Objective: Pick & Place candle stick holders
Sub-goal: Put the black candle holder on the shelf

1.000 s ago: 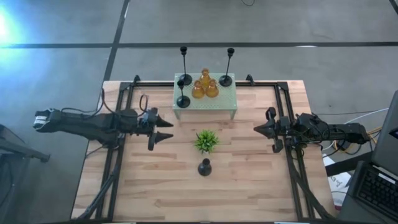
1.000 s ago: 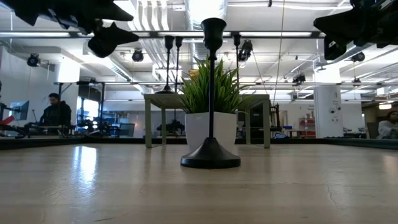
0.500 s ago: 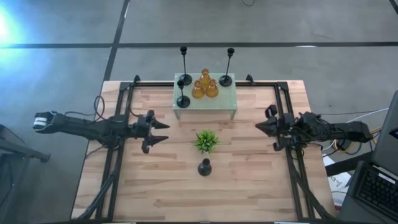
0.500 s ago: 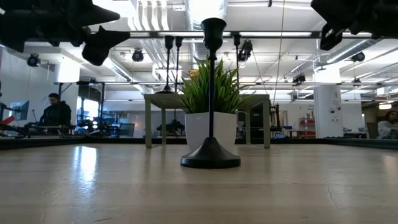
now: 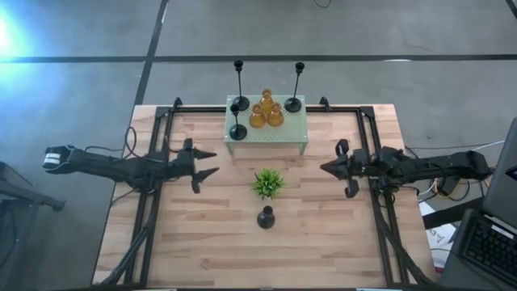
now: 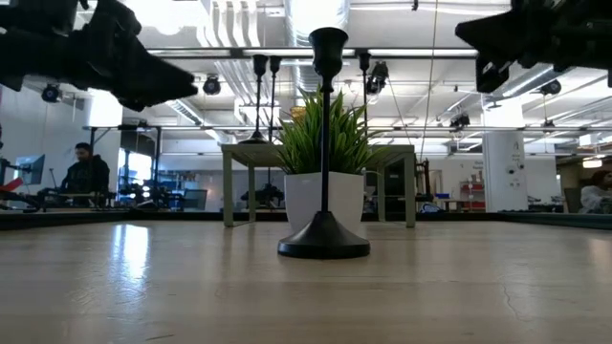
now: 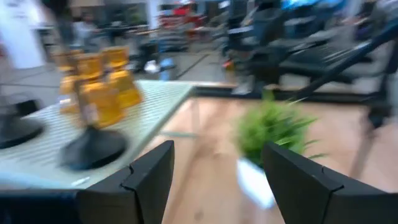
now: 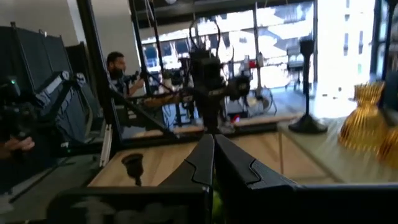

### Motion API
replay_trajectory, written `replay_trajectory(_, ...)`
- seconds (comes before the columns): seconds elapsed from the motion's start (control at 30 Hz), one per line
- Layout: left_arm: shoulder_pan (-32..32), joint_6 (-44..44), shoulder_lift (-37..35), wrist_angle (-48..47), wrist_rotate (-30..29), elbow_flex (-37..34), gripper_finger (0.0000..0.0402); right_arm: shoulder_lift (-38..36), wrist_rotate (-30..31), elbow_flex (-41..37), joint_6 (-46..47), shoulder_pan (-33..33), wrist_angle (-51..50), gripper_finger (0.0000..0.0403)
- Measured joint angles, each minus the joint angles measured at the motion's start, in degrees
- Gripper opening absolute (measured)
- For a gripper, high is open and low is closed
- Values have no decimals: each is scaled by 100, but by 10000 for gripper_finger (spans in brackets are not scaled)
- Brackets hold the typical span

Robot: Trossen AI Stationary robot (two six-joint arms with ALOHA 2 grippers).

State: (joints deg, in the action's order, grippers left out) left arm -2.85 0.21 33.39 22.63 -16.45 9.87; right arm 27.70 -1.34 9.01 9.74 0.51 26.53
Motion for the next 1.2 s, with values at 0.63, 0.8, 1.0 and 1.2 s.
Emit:
replay_trajectory(0.63, 0, 795, 2, -642, -210, -347, 245, 2942, 2044, 1560, -181, 2214, -914, 8)
replay_trajectory(0.8, -2, 795, 4, -723, -231, -372, 246, 3869, 2078, 1883, 288, 2488, -908, 8)
replay_trajectory(1.0, -2, 901, 2, -726, -231, -372, 246, 4917, 2128, 2093, 618, 2705, -336, 8)
replay_trajectory(1.2, -2, 904, 8, -726, -234, -372, 245, 5809, 2267, 2398, 663, 2778, -29, 8)
